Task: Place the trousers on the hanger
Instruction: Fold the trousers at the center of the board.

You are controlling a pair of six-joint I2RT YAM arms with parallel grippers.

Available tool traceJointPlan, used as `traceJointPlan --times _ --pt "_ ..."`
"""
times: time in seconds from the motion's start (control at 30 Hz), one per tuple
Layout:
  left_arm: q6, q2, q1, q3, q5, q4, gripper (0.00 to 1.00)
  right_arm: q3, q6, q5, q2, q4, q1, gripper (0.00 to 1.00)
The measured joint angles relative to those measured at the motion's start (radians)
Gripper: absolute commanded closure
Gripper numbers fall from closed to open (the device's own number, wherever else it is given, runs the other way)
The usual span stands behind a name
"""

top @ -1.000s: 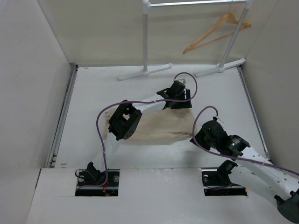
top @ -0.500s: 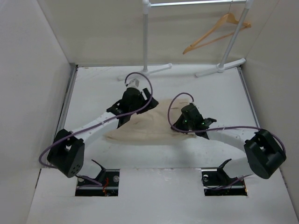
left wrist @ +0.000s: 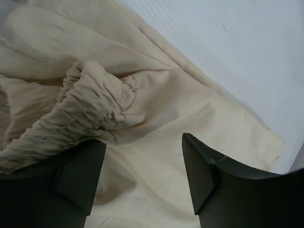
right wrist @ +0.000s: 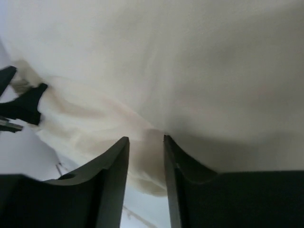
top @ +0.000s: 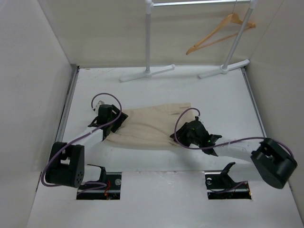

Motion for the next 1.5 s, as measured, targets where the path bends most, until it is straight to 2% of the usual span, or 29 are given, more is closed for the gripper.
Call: traceJointPlan --times 0.07,0.1,0.2,0.33,0.43,0.57,0.67,0.77,1.03,1.1,1.17,1.23,1.3,1.43,1.5 --pt "0.004 -0.051 0.044 -0.007 0.006 -0.034 0.36 -0.011 -0.017 -0.002 -0.118 -0.05 -0.019 0.55" --pt "0.008 -0.08 0.067 -0.008 0.006 -0.053 0.36 -0.012 -0.027 -0.003 -0.175 -0.065 -0.035 0.58" --pt "0.027 -0.155 0.122 -0.008 0.002 -0.103 0.36 -0.013 -0.053 -0.007 -0.307 -0.076 -0.126 0.77" --pt "0.047 -0.19 0.118 0.025 -0.008 -0.18 0.36 -0.032 -0.063 -0.014 -0.286 -0.076 -0.267 0.88" --pt "0.05 -0.19 0.023 0.071 -0.024 -0.222 0.37 -0.053 -0.05 -0.014 -0.195 -0.11 -0.3 0.91" --pt "0.011 -0.17 -0.273 0.128 -0.062 -0.234 0.41 -0.11 0.039 -0.001 -0.154 -0.144 -0.281 0.89" --pt "-0.029 -0.101 -0.509 0.172 -0.092 -0.221 0.41 -0.117 0.098 0.022 -0.161 -0.138 -0.258 0.8" --pt "-0.057 -0.013 -0.645 0.2 -0.105 -0.201 0.41 -0.117 0.122 0.033 -0.162 -0.136 -0.25 0.8" --pt "-0.102 0.068 -0.738 0.201 -0.137 -0.167 0.42 -0.117 0.141 0.04 -0.162 -0.137 -0.247 0.8" --pt "-0.106 0.092 -0.751 0.198 -0.138 -0.147 0.46 -0.117 0.141 0.04 -0.162 -0.137 -0.247 0.8" --pt "-0.109 0.124 -0.75 0.185 -0.138 -0.13 0.53 -0.117 0.141 0.04 -0.162 -0.137 -0.247 0.8" --pt "-0.114 0.149 -0.745 0.157 -0.14 -0.121 0.7 -0.117 0.141 0.04 -0.162 -0.137 -0.246 0.8" --pt "-0.119 0.162 -0.742 0.13 -0.148 -0.108 0.77 -0.117 0.142 0.04 -0.162 -0.137 -0.246 0.8" --pt "-0.119 0.163 -0.738 0.121 -0.146 -0.09 0.77 -0.117 0.143 0.04 -0.162 -0.137 -0.246 0.8" --pt "-0.119 0.163 -0.739 0.121 -0.146 -0.089 0.73 -0.117 0.143 0.04 -0.162 -0.137 -0.246 0.8"
